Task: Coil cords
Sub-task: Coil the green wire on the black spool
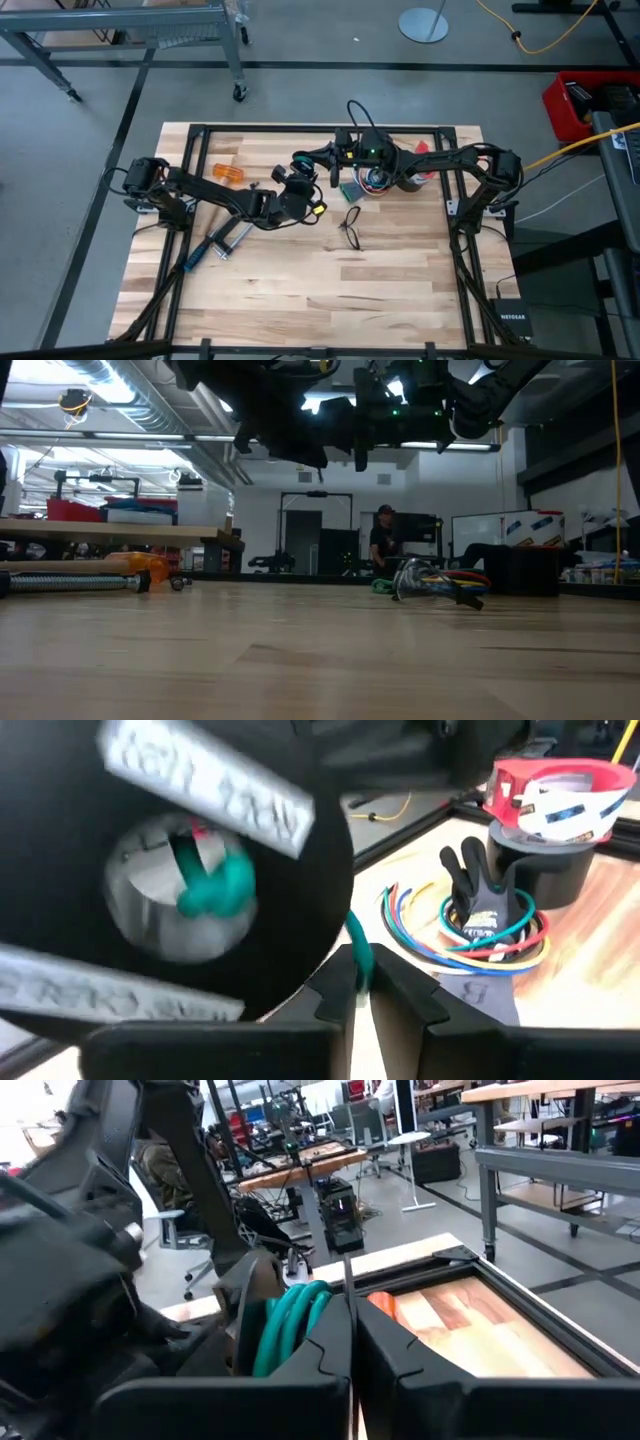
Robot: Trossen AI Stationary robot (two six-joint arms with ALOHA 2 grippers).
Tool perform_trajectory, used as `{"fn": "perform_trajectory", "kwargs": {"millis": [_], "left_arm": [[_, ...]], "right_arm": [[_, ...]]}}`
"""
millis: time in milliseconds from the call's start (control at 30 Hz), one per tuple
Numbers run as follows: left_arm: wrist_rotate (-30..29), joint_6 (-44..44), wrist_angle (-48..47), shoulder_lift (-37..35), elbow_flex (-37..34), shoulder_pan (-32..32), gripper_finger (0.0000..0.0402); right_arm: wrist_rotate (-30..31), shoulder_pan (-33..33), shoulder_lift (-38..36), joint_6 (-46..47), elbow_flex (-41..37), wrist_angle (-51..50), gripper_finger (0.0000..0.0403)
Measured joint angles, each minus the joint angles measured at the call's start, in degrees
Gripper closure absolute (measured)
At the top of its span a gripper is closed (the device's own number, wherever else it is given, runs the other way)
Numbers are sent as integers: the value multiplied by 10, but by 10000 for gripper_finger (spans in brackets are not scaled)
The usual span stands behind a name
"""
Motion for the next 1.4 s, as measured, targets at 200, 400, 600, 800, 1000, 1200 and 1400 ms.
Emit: {"fn": "perform_trajectory", "kwargs": {"millis": [200, 400, 600, 800, 1000, 1200, 1400], "left_arm": [[4, -3, -4, 1, -1, -2, 352], [2, -6, -1, 1, -1, -2, 360], [0, -6, 0, 1, -1, -6, 394], [-27, 1, -3, 1, -1, -20, 401], [-45, -31, -48, 0, -1, -26, 401], [-42, -59, -62, 0, -1, -25, 400], [-41, -59, -67, 0, -1, -27, 399]], "right_arm": [[-20, 0, -2, 2, 2, 25, 400], [-25, 0, -2, 1, 2, 31, 400], [-25, -3, -2, -2, 2, 28, 400], [-71, -31, -2, 10, 2, 12, 400], [-170, -68, -2, 65, 1, 11, 400], [-192, -71, -2, 75, 1, 16, 400], [-193, -71, -2, 73, 1, 16, 400]]}}
